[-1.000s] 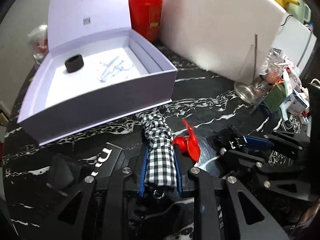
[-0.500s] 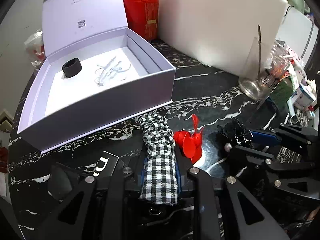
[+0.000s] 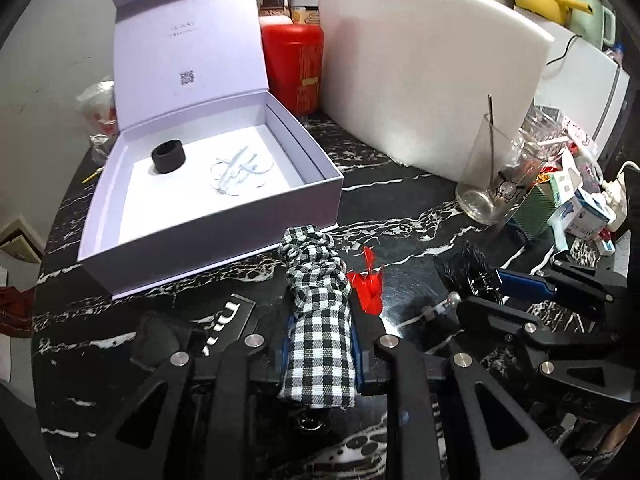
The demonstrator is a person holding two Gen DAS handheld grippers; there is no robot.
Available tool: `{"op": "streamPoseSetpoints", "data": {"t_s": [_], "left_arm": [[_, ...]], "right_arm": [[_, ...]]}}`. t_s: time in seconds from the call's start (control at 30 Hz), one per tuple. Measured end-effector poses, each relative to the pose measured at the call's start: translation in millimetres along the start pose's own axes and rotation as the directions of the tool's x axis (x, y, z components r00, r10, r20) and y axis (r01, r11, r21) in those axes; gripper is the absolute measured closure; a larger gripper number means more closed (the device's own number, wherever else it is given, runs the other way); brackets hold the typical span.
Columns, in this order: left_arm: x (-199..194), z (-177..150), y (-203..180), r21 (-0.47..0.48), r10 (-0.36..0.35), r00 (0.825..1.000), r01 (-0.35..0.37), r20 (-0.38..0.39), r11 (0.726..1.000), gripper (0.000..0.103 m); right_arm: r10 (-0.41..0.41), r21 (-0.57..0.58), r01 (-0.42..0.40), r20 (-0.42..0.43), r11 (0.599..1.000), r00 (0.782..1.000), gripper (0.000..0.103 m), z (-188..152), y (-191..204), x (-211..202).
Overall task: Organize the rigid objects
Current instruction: 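Lift the checkered strap with the left gripper while the right gripper holds the black glove, then carry the checkered strap and black glove over the white box with both grippers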
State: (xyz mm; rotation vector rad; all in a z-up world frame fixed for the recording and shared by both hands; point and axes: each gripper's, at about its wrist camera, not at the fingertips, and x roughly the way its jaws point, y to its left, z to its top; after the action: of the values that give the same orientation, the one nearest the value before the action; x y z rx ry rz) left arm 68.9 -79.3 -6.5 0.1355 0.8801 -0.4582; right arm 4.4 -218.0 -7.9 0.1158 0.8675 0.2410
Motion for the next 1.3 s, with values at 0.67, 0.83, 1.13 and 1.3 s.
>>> {"op": "streamPoseSetpoints", "data": {"t_s": [0.67,0.83,1.13,1.3], "left_arm": [[-55.7,-45.1,32.3,-0.144,0.101,0.994,-0.093,0.05,0.985,0.081],[-66.0,-50.6,41.9,-0.174,0.12,0.991,-0.108,0.061,0.979,0.081],[-77.3,-44.7,54.3,-0.199,0.149,0.986,-0.131,0.077,0.971,0.081],[-78.8,-33.2,60.7,-0.196,0.151,0.984,-0.132,0.089,0.972,0.081]], "right_arm": [[0.118,-0.102,-0.115,0.024,0.988,0.993,0.069,-11.4,59.3,-19.5],[0.142,-0.129,-0.137,0.029,0.982,0.989,0.069,-10.5,71.1,-22.1],[0.177,-0.162,-0.17,0.028,0.972,0.984,0.069,-0.3,86.7,-18.9],[0.182,-0.174,-0.173,0.039,0.969,0.982,0.069,13.9,90.6,-16.3]]}}
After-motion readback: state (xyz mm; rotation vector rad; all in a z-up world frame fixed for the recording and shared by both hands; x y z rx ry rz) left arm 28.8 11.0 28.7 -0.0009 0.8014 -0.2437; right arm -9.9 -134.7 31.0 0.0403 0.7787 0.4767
